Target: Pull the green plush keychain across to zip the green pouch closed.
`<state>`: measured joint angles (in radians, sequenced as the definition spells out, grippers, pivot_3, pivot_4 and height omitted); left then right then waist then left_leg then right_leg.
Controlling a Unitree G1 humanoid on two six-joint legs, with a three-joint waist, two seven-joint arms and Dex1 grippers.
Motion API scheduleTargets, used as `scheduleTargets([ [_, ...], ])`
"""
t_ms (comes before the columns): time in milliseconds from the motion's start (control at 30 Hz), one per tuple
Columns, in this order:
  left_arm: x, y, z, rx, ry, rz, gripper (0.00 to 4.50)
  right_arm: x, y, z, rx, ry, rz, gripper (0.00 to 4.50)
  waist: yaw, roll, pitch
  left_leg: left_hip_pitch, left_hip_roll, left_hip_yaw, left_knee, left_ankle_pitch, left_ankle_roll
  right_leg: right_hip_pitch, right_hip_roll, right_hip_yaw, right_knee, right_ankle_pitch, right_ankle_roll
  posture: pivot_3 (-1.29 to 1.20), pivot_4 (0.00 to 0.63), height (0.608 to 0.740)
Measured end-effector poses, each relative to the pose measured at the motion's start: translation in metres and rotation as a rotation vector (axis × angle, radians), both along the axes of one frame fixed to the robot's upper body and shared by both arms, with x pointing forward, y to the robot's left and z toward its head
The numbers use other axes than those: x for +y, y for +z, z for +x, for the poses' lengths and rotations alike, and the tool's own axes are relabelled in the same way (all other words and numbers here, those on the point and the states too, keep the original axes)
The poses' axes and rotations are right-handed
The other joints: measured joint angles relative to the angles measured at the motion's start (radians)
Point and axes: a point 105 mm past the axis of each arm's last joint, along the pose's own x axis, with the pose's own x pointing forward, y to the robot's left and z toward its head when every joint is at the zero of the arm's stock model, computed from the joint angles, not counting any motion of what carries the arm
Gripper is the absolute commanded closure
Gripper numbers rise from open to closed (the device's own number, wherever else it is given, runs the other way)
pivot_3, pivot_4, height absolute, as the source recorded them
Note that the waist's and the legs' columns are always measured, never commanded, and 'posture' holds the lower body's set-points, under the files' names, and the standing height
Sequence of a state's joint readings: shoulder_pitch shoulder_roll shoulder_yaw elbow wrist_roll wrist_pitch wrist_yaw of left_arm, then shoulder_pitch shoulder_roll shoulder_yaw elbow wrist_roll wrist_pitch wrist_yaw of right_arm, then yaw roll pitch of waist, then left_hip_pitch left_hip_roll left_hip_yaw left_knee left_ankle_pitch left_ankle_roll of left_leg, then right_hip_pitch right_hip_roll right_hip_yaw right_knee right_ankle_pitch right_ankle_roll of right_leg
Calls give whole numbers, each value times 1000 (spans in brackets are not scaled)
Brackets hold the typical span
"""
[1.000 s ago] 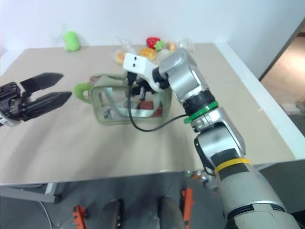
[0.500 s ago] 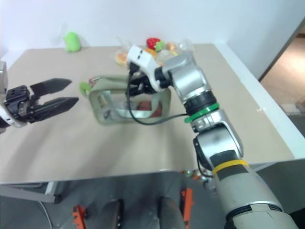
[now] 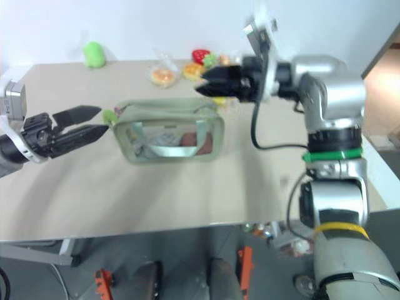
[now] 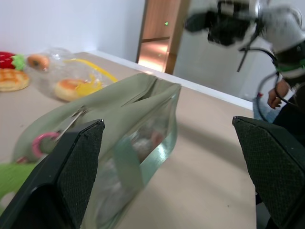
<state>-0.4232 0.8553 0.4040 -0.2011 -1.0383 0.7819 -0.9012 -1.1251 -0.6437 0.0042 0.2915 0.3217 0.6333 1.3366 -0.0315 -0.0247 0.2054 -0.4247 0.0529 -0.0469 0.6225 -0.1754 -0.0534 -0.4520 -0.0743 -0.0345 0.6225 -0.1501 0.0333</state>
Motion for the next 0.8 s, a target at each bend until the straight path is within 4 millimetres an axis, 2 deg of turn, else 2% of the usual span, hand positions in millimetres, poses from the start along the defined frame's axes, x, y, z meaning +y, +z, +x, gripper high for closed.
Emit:
scheduleTargets([
  [100,4,0,0,3,6,-3,0,-18,-20,2,-6,-57,-44,2393,-2,0,0,0,0,1,0,0,0,-1,0,1,0,0,0,0,150,740],
  [267,2,0,1,7,-7,7,0,-30,-29,4,-40,-111,-73,2393,-11,0,0,1,0,1,0,0,0,-1,0,1,0,0,0,0,150,740],
  [400,-6,6,4,-13,-32,14,0,-27,-32,8,-53,-123,-83,2393,-11,0,0,1,0,1,1,0,0,0,0,2,0,0,0,0,150,740],
  [533,-10,4,5,-5,-48,16,0,-19,-41,12,-49,-113,-98,2393,-12,0,0,1,0,2,2,0,0,0,0,2,0,0,0,0,150,740],
  [700,-10,4,5,-5,-47,16,0,-14,-68,25,6,-132,-142,2393,-13,0,0,1,0,2,1,0,0,0,0,2,0,1,1,0,150,740],
  [800,-9,2,4,0,-43,17,0,-13,-74,30,15,-140,-147,2393,-13,0,0,1,0,2,1,0,0,0,0,3,0,1,1,0,150,740],
])
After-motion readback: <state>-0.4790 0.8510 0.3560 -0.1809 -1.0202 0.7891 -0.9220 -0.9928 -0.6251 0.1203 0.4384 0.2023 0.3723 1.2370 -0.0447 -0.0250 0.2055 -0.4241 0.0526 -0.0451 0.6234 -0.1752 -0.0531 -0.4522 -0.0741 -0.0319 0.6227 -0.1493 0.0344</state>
